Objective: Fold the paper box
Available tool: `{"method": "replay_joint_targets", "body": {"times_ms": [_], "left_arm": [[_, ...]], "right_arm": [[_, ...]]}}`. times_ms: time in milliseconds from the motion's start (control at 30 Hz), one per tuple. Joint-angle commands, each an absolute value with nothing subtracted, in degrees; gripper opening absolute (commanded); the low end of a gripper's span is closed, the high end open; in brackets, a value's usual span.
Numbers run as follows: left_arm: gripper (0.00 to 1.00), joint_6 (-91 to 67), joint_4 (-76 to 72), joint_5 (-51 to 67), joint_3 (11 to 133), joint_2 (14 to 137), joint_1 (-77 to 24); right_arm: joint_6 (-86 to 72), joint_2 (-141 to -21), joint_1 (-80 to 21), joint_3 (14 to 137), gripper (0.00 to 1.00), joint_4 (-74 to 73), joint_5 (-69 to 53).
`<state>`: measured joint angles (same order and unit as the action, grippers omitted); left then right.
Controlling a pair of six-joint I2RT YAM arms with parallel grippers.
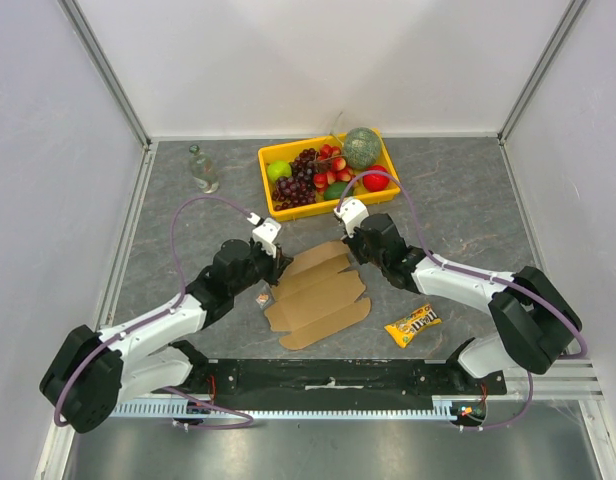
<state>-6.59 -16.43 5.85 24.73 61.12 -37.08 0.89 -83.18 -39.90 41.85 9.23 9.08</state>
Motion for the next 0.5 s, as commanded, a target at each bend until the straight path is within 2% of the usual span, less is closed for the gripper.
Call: {"method": "replay_joint_targets", "body": {"times_ms": [0, 100, 233, 333, 467], "left_arm": [[0.02, -8.3, -20.3, 4.5, 23.3, 59.2, -37.1], [0.02, -8.3, -20.4, 4.1, 22.8, 59.4, -37.1], [0.02, -8.4, -20.6, 3.7, 22.0, 59.2, -37.1], [0.02, -8.6, -21.0, 3.0, 21.2, 58.6, -37.1], [0.02, -8.7, -22.0, 2.3, 20.0, 57.6, -37.1]], "right_arm": [[0.5, -82.4, -39.6, 43.4, 0.02, 10.8, 8.3], [0.2, -82.1, -39.4, 43.5, 0.06, 10.7, 8.3], [0.1, -80.8, -39.1, 43.5, 0.24, 10.7, 8.4], [-1.8, -79.5, -39.0, 43.7, 0.32, 10.3, 8.8], [-3.0, -77.2, -38.8, 44.5, 0.37, 9.1, 9.1]]}}
